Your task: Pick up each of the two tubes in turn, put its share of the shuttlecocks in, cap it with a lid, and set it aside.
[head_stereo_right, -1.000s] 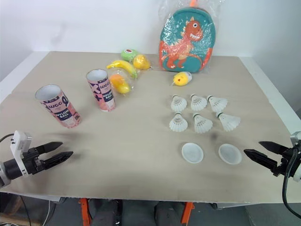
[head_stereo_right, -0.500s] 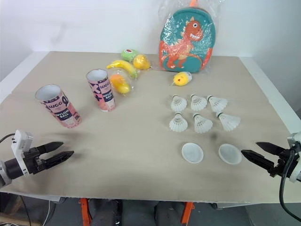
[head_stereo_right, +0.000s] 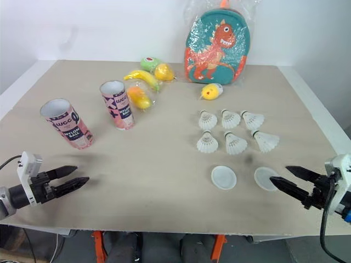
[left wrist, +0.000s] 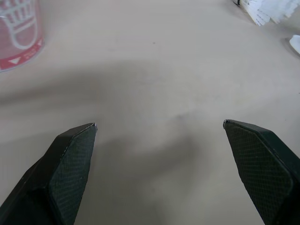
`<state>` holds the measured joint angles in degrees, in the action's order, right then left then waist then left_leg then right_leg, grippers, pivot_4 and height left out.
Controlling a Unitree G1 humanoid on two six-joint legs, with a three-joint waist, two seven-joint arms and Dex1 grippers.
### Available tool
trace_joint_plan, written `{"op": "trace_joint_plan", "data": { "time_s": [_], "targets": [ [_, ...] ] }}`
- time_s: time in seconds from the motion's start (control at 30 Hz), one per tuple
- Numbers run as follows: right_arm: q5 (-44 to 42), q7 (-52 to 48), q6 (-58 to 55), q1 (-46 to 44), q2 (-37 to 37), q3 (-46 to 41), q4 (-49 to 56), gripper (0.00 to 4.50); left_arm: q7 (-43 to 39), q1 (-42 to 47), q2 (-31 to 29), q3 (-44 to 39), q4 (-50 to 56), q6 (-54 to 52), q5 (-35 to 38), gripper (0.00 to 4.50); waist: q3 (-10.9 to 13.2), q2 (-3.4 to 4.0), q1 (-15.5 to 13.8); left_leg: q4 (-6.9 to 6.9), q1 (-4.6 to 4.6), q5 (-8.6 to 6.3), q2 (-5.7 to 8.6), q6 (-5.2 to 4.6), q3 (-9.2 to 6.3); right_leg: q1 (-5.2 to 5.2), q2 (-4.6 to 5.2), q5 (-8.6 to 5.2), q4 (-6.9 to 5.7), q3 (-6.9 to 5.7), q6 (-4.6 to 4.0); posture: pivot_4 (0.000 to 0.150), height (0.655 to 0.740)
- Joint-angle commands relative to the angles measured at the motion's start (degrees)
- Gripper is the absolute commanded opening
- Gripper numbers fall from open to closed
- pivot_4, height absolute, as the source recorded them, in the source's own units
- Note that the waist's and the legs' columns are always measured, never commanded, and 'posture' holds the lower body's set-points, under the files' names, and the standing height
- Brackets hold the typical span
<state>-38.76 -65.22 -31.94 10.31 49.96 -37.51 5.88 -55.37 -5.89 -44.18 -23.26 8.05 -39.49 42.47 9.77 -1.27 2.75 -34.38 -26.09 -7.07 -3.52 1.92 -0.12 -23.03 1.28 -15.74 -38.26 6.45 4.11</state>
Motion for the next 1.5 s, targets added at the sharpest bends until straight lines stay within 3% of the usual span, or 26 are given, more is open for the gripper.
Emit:
{"op": "trace_joint_plan", "data": {
  "time_s": [0.03,0.33,0.43,0.67,1.0,1.5],
  "targets": [
    [-4.44,2.15,-1.51,-3.87,-0.13,1.37,7.79,4.42,0.58,4.05,-0.60,-1.41,-2.85,-3.52,2.91,4.50,0.00,-0.03,0.00,-0.01,0.01,0.00,-0.01,0.00,-0.01,-0.05,-0.01,0.04,-0.01,0.00,0.01,0.150,0.7302],
    [-13.30,7.92,-6.14,-14.55,-6.05,17.81,25.02,4.42,0.97,0.55,0.67,-3.21,-0.73,-0.04,1.32,4.50,-0.02,-0.11,0.00,0.09,-0.13,0.01,-0.14,-0.01,-0.03,0.00,-0.10,0.05,-0.01,-0.06,-0.14,0.150,0.7302],
    [-13.83,9.70,-6.31,-18.49,-8.83,23.23,26.08,4.42,2.17,0.21,1.64,-4.38,-0.79,2.85,0.41,4.50,-0.04,-0.16,-0.31,0.10,-0.19,0.00,-0.12,0.00,-0.08,-0.04,-0.05,0.02,-0.01,-0.15,-0.22,0.150,0.7302],
    [-6.43,9.14,-2.37,-25.68,-13.61,34.68,21.22,4.42,9.65,2.96,6.02,-6.51,-7.27,21.82,-10.48,4.50,-0.14,-0.40,-0.27,0.01,-0.19,0.02,-0.11,0.01,-0.03,-0.15,0.03,0.26,0.02,-0.19,-0.48,0.150,0.7302],
    [-5.57,9.40,-1.07,-26.00,-15.67,37.32,22.14,4.42,11.18,8.73,8.52,-3.98,-14.40,26.56,-12.15,4.50,-0.21,-0.52,-0.34,0.03,-0.27,0.04,-0.14,-0.02,-0.07,-0.04,-0.04,0.28,-0.02,-0.27,-0.46,0.150,0.7302],
    [-6.90,13.67,-0.35,-19.35,-14.67,33.69,28.73,4.42,5.68,32.05,6.92,5.23,-41.35,37.89,-21.68,4.50,-0.30,-0.67,-0.51,0.01,-0.29,0.08,-0.15,-0.01,-0.13,-0.01,-0.13,0.44,-0.04,-0.32,-0.19,0.150,0.7302]
  ]
}}
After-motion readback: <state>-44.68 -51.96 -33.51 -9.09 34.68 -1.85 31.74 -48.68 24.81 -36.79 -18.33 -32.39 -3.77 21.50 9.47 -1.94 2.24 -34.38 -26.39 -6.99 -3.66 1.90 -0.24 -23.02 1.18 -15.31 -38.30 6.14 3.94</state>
